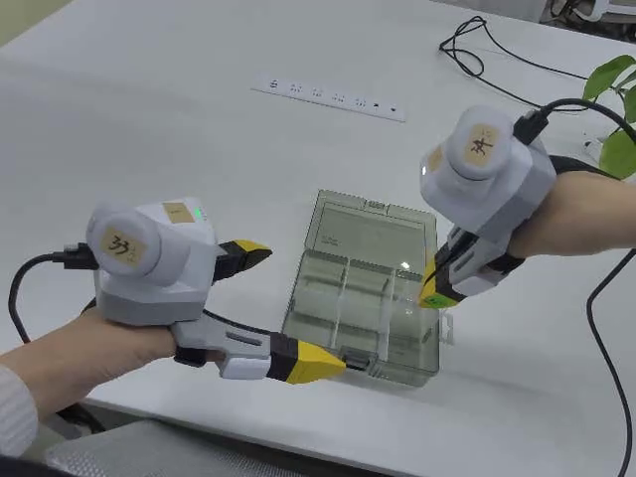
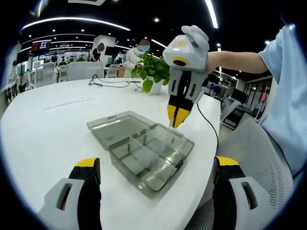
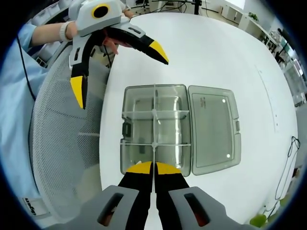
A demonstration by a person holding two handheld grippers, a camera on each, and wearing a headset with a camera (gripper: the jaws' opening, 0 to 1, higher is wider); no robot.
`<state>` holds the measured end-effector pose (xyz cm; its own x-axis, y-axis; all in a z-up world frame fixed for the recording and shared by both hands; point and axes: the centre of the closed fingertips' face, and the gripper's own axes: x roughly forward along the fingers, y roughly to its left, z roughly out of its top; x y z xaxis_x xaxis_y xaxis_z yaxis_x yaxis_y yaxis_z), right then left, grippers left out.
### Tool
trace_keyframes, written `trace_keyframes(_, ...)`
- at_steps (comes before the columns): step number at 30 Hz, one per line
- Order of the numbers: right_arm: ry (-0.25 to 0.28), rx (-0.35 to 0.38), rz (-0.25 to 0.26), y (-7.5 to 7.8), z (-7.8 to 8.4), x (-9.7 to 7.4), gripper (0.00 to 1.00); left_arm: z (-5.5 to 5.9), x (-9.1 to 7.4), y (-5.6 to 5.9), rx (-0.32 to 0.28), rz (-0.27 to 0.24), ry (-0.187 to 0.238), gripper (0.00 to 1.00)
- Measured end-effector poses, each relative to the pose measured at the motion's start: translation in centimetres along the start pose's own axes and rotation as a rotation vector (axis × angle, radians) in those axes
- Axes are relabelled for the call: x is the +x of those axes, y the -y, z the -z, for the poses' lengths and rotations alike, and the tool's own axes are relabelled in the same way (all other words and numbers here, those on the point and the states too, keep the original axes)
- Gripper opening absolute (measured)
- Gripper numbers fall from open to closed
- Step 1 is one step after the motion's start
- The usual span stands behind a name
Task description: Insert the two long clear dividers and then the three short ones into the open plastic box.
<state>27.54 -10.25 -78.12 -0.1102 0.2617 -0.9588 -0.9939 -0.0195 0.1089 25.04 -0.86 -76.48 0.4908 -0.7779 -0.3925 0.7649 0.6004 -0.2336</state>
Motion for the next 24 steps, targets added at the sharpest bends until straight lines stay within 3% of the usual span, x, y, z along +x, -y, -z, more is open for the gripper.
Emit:
trace_keyframes(16,-0.055,-0.035,0.022,0.1,0.7,2.3,0.02,0.2,-0.4,0.2,-0.023,-0.007,0.017,0.97)
trace_keyframes(24,-0.058,-0.026,0.028,0.2,0.7,2.7,0.02,0.2,-0.6,0.3,-0.031,-0.011,0.022,0.96)
